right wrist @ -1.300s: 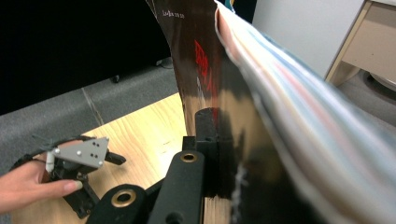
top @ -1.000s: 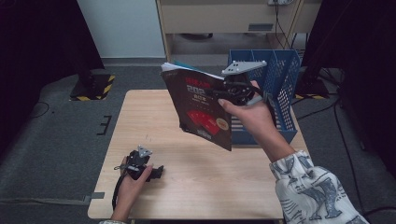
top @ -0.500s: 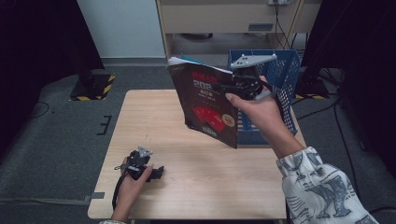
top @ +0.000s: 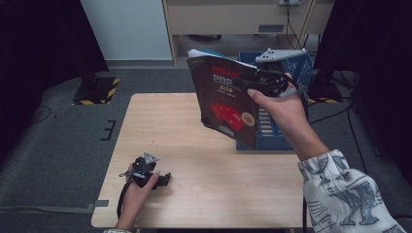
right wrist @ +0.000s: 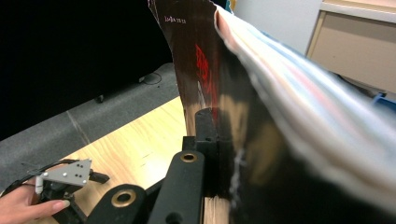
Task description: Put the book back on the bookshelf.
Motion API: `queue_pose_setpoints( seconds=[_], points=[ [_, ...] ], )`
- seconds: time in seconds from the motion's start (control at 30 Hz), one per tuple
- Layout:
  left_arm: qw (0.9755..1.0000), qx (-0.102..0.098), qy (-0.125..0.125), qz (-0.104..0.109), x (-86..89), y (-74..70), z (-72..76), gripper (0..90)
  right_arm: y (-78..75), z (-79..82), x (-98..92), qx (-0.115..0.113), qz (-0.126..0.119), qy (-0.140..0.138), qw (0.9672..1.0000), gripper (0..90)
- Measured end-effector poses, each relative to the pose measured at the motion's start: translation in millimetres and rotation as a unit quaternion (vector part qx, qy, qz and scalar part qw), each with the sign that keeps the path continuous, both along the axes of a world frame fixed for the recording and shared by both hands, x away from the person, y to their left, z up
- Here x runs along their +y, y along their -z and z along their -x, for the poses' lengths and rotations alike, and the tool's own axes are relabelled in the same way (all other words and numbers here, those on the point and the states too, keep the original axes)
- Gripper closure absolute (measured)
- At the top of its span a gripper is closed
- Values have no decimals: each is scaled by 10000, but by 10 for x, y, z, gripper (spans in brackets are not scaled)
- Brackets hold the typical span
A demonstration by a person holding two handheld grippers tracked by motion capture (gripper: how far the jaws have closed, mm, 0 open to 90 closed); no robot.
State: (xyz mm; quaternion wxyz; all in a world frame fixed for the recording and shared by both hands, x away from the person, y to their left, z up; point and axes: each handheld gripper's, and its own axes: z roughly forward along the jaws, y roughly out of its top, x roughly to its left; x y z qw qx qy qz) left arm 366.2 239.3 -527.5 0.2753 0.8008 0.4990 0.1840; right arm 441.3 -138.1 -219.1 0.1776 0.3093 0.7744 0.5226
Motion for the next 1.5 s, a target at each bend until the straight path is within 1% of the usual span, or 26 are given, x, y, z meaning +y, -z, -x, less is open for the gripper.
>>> queue_pose_setpoints(
  seconds=[0.1,0.2,0.27,0.5,0.53,0.73,0.77,0.9,1.23,1.5],
  points=[
    [10000,-5,1,14,0,3,0,23,-1,-26,-85,18,10,90,10000,872],
    [10000,-9,2,19,-1,5,1,22,3,-40,-122,25,11,126,9999,872],
    [10000,-11,9,25,-2,6,1,22,3,-62,-194,42,-16,198,9998,872],
    [10000,-22,10,54,-4,12,1,20,-7,-84,-324,4,-4,356,9994,871],
    [10000,-28,12,57,-4,13,2,19,-2,-93,-363,16,2,414,9991,871],
    [10000,-35,29,77,-14,18,3,18,29,-130,-456,36,-33,492,9988,872],
    [10000,-36,24,84,-14,19,3,16,41,-148,-491,55,-28,539,9985,871],
    [9999,-41,19,96,-11,22,4,15,47,-158,-522,31,6,589,9983,871],
    [9999,-36,12,105,-7,23,8,12,53,-180,-573,53,58,662,9978,872],
    [9999,-49,3,113,-8,27,10,8,60,-196,-674,77,111,805,9967,871]
  ],
)
